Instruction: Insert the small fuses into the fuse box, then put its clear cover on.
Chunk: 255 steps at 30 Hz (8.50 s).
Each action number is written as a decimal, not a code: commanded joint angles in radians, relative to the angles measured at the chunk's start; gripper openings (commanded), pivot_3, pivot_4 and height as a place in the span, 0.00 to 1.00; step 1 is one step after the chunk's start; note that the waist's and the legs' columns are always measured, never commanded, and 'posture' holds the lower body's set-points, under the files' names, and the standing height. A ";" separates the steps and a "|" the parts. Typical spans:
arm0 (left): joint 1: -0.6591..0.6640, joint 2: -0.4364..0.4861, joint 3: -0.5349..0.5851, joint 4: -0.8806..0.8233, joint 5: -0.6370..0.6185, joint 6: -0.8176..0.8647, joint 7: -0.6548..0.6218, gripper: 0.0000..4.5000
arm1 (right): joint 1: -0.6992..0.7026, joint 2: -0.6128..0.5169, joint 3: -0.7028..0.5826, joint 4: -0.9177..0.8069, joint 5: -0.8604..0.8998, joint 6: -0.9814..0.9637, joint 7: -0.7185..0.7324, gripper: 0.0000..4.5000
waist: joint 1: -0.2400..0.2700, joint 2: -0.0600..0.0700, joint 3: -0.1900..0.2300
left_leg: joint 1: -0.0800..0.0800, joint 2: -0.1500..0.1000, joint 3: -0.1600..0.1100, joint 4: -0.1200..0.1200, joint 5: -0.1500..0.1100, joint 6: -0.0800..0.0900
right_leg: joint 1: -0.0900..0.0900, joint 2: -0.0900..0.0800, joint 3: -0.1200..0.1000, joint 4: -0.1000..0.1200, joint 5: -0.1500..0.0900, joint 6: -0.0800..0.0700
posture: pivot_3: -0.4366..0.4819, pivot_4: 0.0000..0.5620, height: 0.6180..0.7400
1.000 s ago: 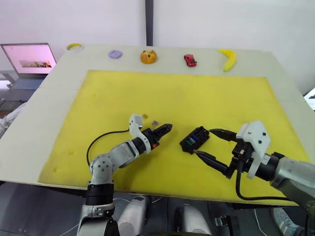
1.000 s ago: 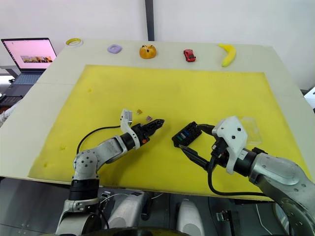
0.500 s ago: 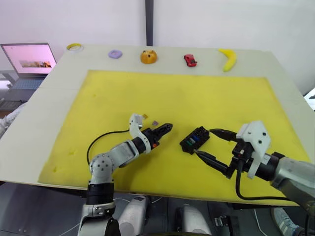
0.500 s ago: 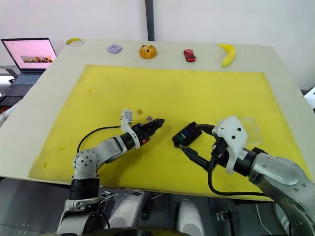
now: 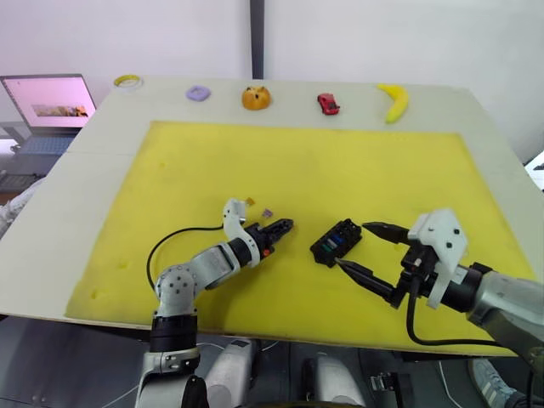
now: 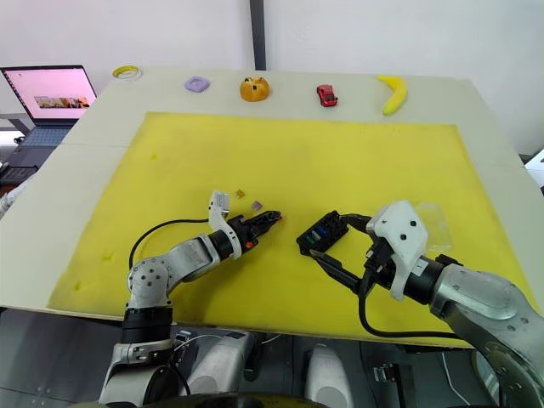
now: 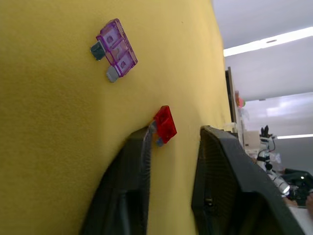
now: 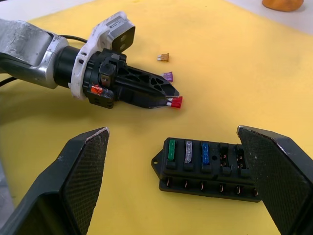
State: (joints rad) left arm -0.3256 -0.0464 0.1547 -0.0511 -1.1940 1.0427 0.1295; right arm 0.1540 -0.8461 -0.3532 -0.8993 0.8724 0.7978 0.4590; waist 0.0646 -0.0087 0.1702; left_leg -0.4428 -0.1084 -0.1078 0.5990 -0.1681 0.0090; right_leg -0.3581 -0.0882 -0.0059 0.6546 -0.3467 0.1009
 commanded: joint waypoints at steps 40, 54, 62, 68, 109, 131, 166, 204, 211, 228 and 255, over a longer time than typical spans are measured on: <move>-0.027 0.011 0.087 0.037 -0.021 0.015 -0.044 0.01 | -0.065 0.063 0.029 0.025 -0.002 -0.030 -0.027 1.00 | -0.003 0.000 0.000 | 0.000 0.000 0.000 0.000 0.000 0.000 | 0.000 0.000 0.000 0.000 0.000 0.000 | 0.48 0.27 0.96; -0.228 0.083 0.148 0.004 -0.385 0.049 -0.037 0.01 | -0.280 0.370 0.146 0.161 0.364 0.021 -0.384 1.00 | -0.027 -0.004 0.003 | -0.005 -0.001 0.000 -0.003 0.002 0.003 | -0.006 0.000 0.000 0.000 0.003 0.006 | 0.48 0.27 0.96; -0.276 0.139 0.086 -0.020 -0.519 0.034 -0.018 0.01 | -0.392 0.549 0.188 0.304 0.560 -0.038 -0.582 1.00 | -0.028 -0.004 0.003 | -0.005 0.000 0.000 -0.003 0.004 0.001 | -0.010 0.000 0.001 0.007 0.004 0.006 | 0.48 0.27 0.96; -0.297 0.184 0.051 -0.012 -0.557 0.018 -0.021 0.01 | -0.442 0.633 0.192 0.367 0.590 -0.103 -0.633 1.00 | -0.030 -0.004 0.003 | -0.005 -0.001 0.000 -0.003 0.004 0.001 | -0.012 0.001 0.002 0.009 0.004 0.006 | 0.48 0.27 0.96; -0.271 0.196 -0.018 -0.019 -0.559 -0.068 -0.017 0.00 | -0.467 0.651 0.223 0.381 0.595 -0.153 -0.624 0.47 | -0.055 -0.003 0.003 | -0.005 -0.001 0.000 -0.003 0.004 0.000 | -0.012 0.001 0.002 0.011 0.004 0.006 | 0.48 0.27 0.96; -0.267 0.193 -0.032 -0.019 -0.555 -0.078 -0.014 0.00 | -0.475 0.642 0.226 0.382 0.616 -0.158 -0.633 0.01 | -0.055 -0.003 0.003 | -0.005 -0.001 0.000 -0.003 0.005 0.000 | -0.012 0.001 0.002 0.012 0.004 0.006 | 0.48 0.27 0.96; -0.390 0.755 -0.238 -0.103 0.058 -0.054 -0.864 0.99 | -0.386 0.294 0.141 0.229 0.608 -0.075 -0.557 0.00 | -0.075 -0.002 0.003 | -0.004 -0.001 0.001 -0.006 0.005 -0.001 | -0.013 0.001 0.003 0.012 0.003 0.005 | 0.48 0.27 0.96; -0.458 0.584 -0.486 0.178 0.899 -0.844 -1.453 0.99 | -0.156 0.203 0.328 0.199 -0.246 -0.183 -0.122 0.00 | -0.075 -0.002 0.003 | -0.007 0.000 0.000 -0.002 0.005 0.000 | -0.011 0.001 0.002 0.014 0.003 0.005 | 0.48 0.27 0.96; -0.454 0.579 -0.483 0.174 0.906 -0.841 -1.452 0.99 | -0.172 0.216 0.325 0.223 -0.278 -0.184 -0.084 0.00 | -0.075 -0.002 0.003 | -0.006 0.000 0.000 -0.002 0.005 0.000 | -0.011 0.001 0.002 0.015 0.003 0.005 | 0.48 0.27 0.96; -0.472 0.538 -0.496 0.215 0.953 -0.891 -1.469 0.99 | -0.172 0.240 0.308 0.248 -0.342 -0.193 -0.033 0.00 | -0.076 -0.002 0.003 | -0.005 0.000 0.000 -0.001 0.005 -0.001 | -0.010 0.001 0.002 0.017 0.003 0.005 | 0.48 0.27 0.96; -0.471 0.520 -0.491 0.208 0.969 -0.896 -1.469 0.99 | -0.208 0.253 0.332 0.285 -0.364 -0.143 -0.009 0.00 | -0.076 -0.002 0.003 | -0.002 -0.001 0.000 0.000 0.005 -0.001 | -0.008 0.001 0.002 0.020 0.003 0.005 | 0.48 0.27 0.96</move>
State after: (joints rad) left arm -0.7815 0.4748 -0.3651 0.1849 -0.2264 0.1585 -1.3441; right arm -0.0409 -0.6037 -0.0152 -0.6022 0.5138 0.6583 0.4482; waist -0.0113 -0.0102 0.1729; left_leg -0.4452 -0.1090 -0.1076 0.5990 -0.1629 0.0082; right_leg -0.3662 -0.0869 -0.0037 0.6744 -0.3436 0.1055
